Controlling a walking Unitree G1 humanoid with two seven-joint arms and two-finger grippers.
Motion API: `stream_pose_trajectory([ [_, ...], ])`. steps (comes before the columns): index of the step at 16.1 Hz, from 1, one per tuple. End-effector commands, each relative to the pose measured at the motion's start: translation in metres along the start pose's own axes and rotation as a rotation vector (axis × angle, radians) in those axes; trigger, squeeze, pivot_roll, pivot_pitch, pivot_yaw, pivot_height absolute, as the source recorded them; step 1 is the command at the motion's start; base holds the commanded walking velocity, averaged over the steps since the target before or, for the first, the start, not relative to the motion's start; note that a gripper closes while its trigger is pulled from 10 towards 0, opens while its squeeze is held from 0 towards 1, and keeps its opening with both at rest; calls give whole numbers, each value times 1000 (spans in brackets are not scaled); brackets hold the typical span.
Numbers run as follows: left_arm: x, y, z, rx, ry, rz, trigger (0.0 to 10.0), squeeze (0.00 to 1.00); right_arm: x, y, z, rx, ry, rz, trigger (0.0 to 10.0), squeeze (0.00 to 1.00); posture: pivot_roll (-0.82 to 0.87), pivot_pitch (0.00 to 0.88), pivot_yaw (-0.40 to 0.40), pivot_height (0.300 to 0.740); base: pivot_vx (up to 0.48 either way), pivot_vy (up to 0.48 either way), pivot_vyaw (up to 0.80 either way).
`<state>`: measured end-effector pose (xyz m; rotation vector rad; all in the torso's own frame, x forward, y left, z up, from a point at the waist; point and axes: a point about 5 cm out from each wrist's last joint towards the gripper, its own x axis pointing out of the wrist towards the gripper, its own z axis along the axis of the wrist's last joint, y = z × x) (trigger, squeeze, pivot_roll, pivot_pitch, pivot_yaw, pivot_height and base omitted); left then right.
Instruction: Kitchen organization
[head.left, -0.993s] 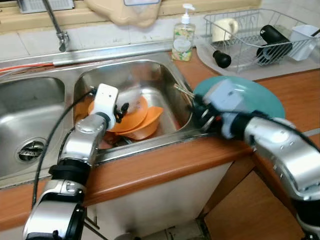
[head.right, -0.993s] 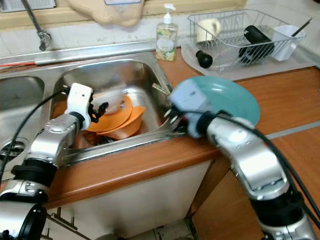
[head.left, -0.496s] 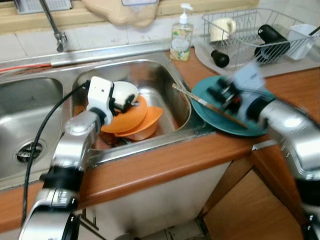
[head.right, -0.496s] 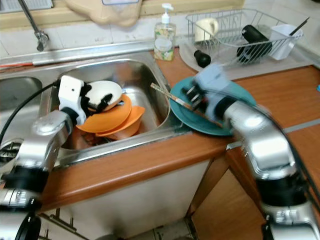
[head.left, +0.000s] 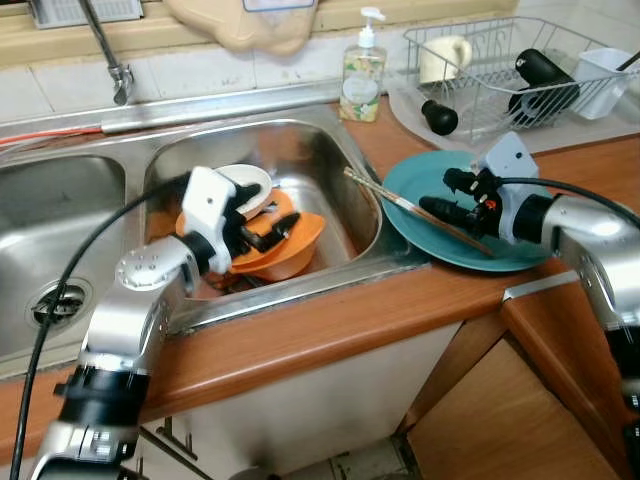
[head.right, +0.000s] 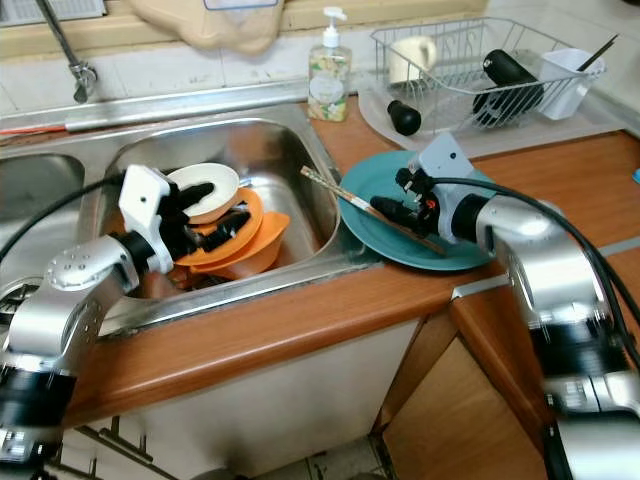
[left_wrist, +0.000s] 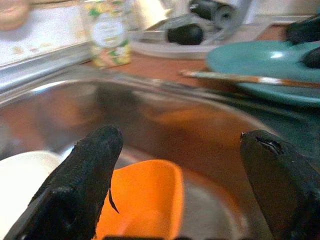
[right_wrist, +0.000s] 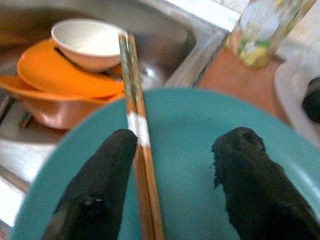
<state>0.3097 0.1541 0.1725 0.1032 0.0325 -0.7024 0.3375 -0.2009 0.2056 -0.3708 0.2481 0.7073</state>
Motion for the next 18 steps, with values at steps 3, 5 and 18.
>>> stream_pose_trajectory([
  [3, -1, -11, 3, -4, 5, -63, 10000, 0, 7, 0, -2, -1, 17, 71, 10000, 0, -166, 0, 42, 740, 0, 0, 0],
  [5, -2, -16, 3, -13, 12, -80, 10000, 0, 12, 1, -5, 18, 17, 135, 10000, 0, -166, 0, 41, 740, 0, 0, 0],
  [18, 3, -28, 3, -14, 29, -143, 10000, 0, 28, -9, -18, 66, 84, 178, 2353, 0, -162, 0, 36, 740, 0, 0, 0],
])
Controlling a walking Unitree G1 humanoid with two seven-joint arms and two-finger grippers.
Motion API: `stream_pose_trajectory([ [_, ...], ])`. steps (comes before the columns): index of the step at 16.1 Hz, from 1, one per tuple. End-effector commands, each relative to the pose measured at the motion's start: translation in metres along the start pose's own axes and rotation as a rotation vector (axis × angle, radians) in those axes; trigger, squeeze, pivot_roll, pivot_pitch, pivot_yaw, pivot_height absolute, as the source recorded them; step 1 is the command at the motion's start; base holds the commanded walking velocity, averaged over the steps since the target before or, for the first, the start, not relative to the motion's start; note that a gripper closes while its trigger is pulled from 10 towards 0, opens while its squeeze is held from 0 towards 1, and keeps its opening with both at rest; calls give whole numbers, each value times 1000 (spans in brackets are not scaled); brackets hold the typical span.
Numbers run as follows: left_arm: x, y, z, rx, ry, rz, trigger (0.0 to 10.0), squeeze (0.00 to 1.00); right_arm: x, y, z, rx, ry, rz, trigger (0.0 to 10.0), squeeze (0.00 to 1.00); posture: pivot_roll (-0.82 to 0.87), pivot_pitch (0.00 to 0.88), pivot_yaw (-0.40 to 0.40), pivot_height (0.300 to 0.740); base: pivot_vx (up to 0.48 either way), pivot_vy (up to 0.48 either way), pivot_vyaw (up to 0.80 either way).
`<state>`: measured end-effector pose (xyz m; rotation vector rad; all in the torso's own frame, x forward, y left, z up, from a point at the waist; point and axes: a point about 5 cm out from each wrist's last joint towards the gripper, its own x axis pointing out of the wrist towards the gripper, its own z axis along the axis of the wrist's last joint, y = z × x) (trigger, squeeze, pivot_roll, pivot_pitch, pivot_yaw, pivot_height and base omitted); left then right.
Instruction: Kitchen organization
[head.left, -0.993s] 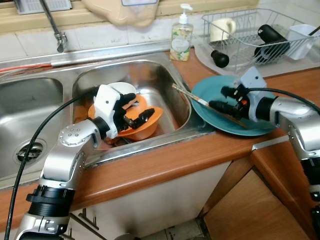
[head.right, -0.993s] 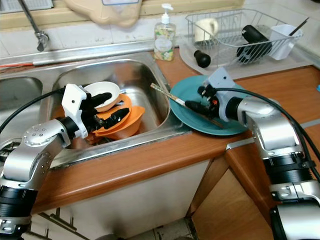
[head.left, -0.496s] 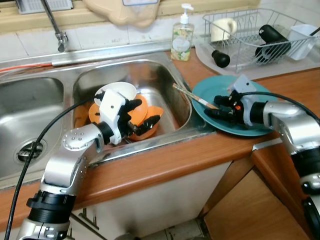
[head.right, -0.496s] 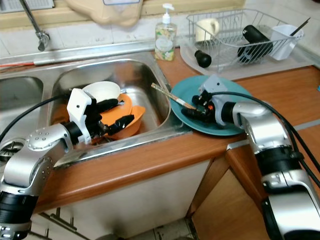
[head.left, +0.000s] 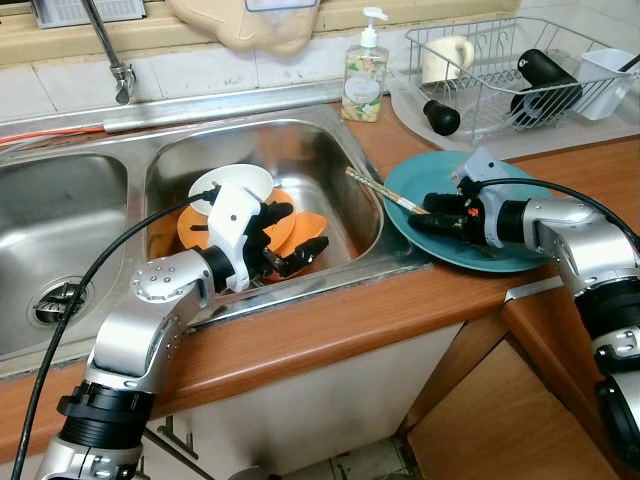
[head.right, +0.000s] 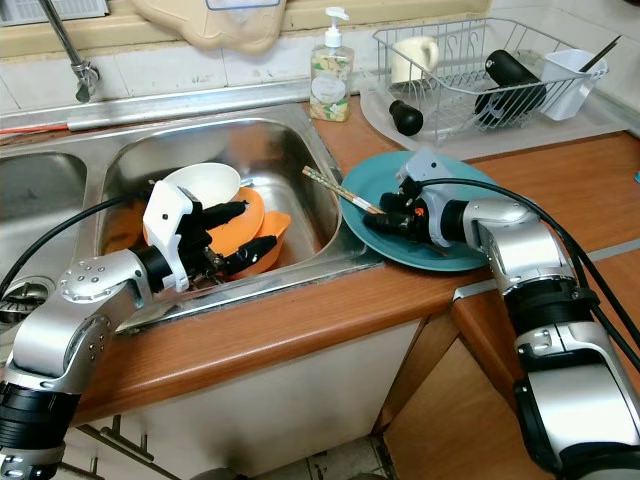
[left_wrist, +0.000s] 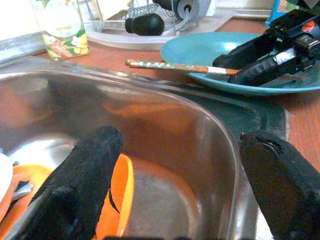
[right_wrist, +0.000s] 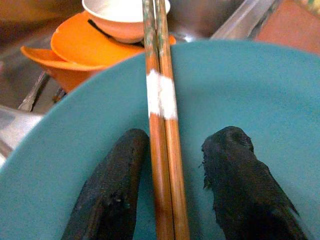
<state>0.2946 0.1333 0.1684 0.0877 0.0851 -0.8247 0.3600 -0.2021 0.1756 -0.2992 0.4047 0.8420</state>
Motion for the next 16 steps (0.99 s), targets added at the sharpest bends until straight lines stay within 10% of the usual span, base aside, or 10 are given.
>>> stream_pose_trajectory([
  [1, 1, -3, 5, 15, -7, -23, 10000, 0, 1, -1, 7, -18, -6, 13, 1608, 0, -161, 0, 35, 740, 0, 0, 0],
  [2, 1, -4, 5, 16, -7, -27, 10000, 0, 2, -2, 7, -18, -3, 15, 78, 0, -160, 0, 35, 740, 0, 0, 0],
  [16, 6, -4, 11, 26, -47, -18, 10000, 0, -2, -9, 13, -12, -84, -70, 0, 0, -167, 0, 37, 740, 0, 0, 0],
])
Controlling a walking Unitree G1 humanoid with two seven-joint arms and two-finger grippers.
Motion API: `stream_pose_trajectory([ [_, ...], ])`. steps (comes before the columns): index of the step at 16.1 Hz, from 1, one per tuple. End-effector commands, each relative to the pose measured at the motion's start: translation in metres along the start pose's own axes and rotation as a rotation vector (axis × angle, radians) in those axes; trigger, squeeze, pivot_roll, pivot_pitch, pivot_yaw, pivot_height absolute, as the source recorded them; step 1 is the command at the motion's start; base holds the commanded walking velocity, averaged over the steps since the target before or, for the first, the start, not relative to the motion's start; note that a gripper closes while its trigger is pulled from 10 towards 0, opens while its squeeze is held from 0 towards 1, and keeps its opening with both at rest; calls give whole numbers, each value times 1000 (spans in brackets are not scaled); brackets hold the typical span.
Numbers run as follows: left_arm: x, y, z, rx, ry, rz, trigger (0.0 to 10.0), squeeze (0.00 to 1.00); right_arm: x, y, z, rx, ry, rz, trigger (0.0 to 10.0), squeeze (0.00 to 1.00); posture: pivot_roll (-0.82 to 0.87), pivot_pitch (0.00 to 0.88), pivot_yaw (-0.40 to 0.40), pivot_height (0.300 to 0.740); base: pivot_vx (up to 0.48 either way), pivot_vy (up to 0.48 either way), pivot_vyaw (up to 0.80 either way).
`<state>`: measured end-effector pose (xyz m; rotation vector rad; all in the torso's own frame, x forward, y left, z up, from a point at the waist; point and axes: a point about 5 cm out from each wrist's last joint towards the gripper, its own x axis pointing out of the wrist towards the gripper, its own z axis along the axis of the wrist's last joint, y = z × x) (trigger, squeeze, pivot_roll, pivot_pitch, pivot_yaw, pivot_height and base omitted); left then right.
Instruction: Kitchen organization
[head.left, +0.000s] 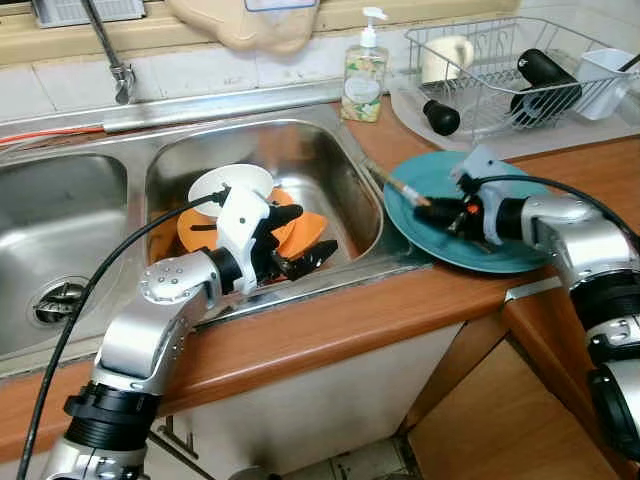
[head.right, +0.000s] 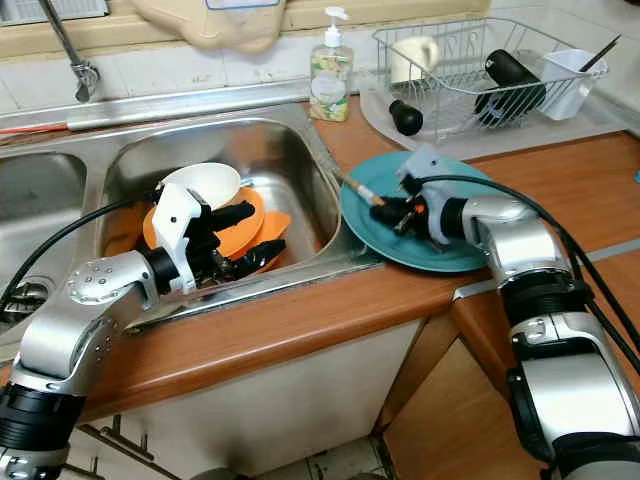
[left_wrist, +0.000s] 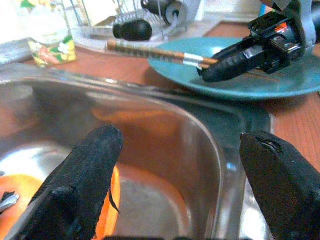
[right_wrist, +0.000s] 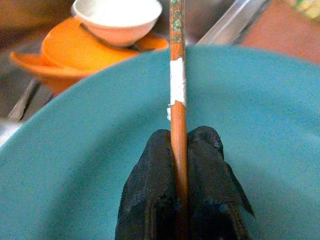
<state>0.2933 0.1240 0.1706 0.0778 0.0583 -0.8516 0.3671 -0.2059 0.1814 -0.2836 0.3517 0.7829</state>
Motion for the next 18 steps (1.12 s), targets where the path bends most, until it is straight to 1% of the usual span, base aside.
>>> stream_pose_trajectory([
  [1, 1, 4, 10, 17, -32, 13, 10000, 0, -3, -2, 12, -24, -69, -37, 0, 0, -166, 0, 37, 740, 0, 0, 0],
  [2, 2, 4, 13, -6, -60, 17, 10000, 0, -8, -6, 25, -37, -135, -100, 0, 0, -164, 0, 39, 740, 0, 0, 0],
  [3, 3, 5, 15, -21, -77, 16, 10000, 0, -11, -6, 33, -39, -176, -119, 0, 0, -163, 0, 39, 740, 0, 0, 0],
  [4, 4, 5, 18, -43, -103, 15, 10000, 0, -13, -2, 40, -46, -213, -116, 0, 0, -163, 0, 40, 740, 0, 0, 0],
  [5, 8, 5, 24, -105, -167, 10, 10000, 0, -18, 9, 53, -66, -278, -84, 0, 0, -165, 0, 45, 740, 0, 0, 0],
  [6, 8, 5, 25, -123, -185, 7, 10000, 0, -19, 13, 56, -71, -293, -74, 0, 0, -165, 0, 45, 740, 0, 0, 0],
  [7, 10, 6, 27, -174, -228, 2, 10000, 0, -22, 26, 62, -90, -331, -43, 0, 0, -167, 0, 49, 740, 0, 0, 0],
  [8, 11, 7, 28, -210, -249, 3, 10000, 0, -24, 33, 63, -97, -343, -29, 0, 0, -168, 0, 52, 740, 0, 0, 0],
  [9, 12, 8, 29, -272, -286, 1, 10000, 0, -26, 47, 63, -108, -364, -2, 0, 0, -168, 0, 52, 740, 0, 0, 0],
  [10, 13, 8, 31, -306, -307, -7, 10000, 0, -26, 55, 64, -108, -374, 12, 0, 0, -172, 0, 56, 740, 0, 0, 0],
  [12, 18, 5, 38, -430, -387, -56, 10000, 0, -19, 78, 60, -117, -369, 33, 0, 0, -177, 0, 66, 740, 0, 0, 0],
  [15, 26, 3, 40, -526, -424, -88, 10000, 0, -12, 100, 57, -114, -351, 70, 0, 0, -180, 0, 72, 740, 0, 0, 0],
  [17, 30, 2, 40, -586, -444, -103, 10000, 0, -7, 110, 56, -116, -338, 91, 0, 0, -180, 0, 72, 740, 0, 0, 0],
  [18, 31, 4, 38, -604, -437, -98, 10000, 0, -5, 116, 58, -112, -346, 101, 0, 0, -180, 0, 72, 740, 0, 0, 0],
])
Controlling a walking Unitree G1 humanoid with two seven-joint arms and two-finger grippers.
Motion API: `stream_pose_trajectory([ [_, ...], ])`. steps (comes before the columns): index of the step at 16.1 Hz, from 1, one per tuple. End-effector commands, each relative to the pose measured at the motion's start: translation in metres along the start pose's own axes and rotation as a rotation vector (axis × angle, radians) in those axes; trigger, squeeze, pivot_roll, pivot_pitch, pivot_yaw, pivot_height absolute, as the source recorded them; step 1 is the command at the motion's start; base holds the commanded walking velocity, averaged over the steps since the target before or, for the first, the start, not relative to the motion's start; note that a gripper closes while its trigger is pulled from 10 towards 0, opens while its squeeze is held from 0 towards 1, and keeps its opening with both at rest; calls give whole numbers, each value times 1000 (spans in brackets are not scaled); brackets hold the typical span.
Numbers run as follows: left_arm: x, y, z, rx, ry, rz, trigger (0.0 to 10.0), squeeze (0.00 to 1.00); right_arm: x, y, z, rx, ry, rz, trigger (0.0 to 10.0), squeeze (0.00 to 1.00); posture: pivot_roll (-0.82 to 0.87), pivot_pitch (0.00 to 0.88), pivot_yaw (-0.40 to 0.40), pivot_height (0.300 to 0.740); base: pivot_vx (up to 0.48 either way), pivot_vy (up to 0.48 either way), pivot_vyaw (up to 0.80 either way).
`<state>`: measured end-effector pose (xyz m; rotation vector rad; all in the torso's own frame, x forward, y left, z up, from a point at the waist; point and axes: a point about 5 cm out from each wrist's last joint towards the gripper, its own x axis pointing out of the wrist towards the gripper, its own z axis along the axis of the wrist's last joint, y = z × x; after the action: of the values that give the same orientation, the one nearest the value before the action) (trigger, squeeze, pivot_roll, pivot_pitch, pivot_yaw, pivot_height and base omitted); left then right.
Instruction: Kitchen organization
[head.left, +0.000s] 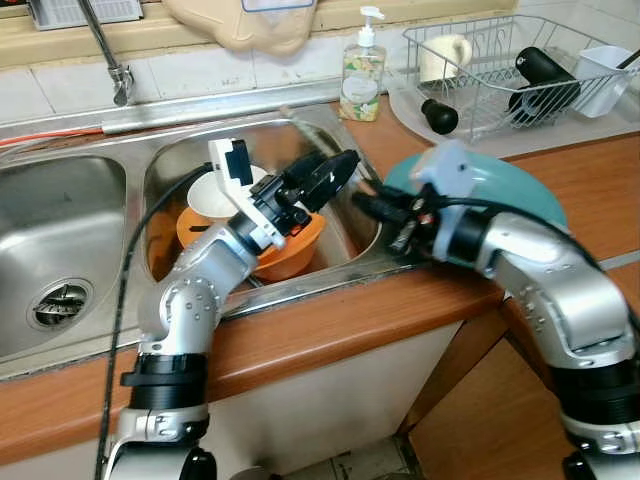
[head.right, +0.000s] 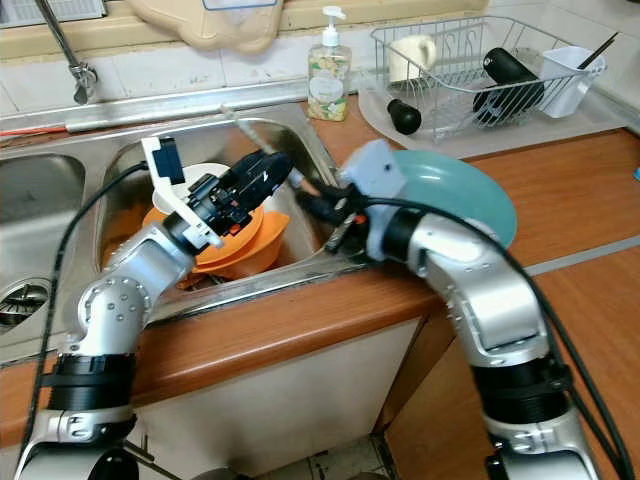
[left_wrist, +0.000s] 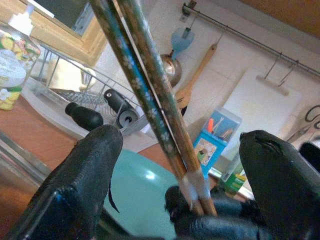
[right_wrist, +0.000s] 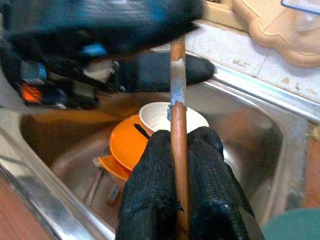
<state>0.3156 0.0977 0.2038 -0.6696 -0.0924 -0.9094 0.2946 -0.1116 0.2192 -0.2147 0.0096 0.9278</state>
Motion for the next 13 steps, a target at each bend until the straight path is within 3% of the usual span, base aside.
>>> stream_pose_trajectory([
  [1, 1, 3, 3, -5, -2, 17, 6353, 0, 1, 5, 7, -14, -15, 10, 0, 0, -182, 0, 73, 740, 0, 0, 0],
  [2, 1, 4, 2, -20, -8, 17, 1255, 0, 3, 7, 8, -12, -18, 9, 0, 0, -182, 0, 73, 740, 0, 0, 0],
  [3, 1, 4, 3, -26, -10, 15, 0, 0, 3, 7, 8, -10, -19, 9, 0, 0, -184, 0, 74, 740, 0, 0, 0],
  [13, 1, 4, 4, -46, -5, 5, 0, 0, 9, 10, 6, -11, 4, -4, 0, 0, -180, 0, 78, 740, 0, 0, 0],
])
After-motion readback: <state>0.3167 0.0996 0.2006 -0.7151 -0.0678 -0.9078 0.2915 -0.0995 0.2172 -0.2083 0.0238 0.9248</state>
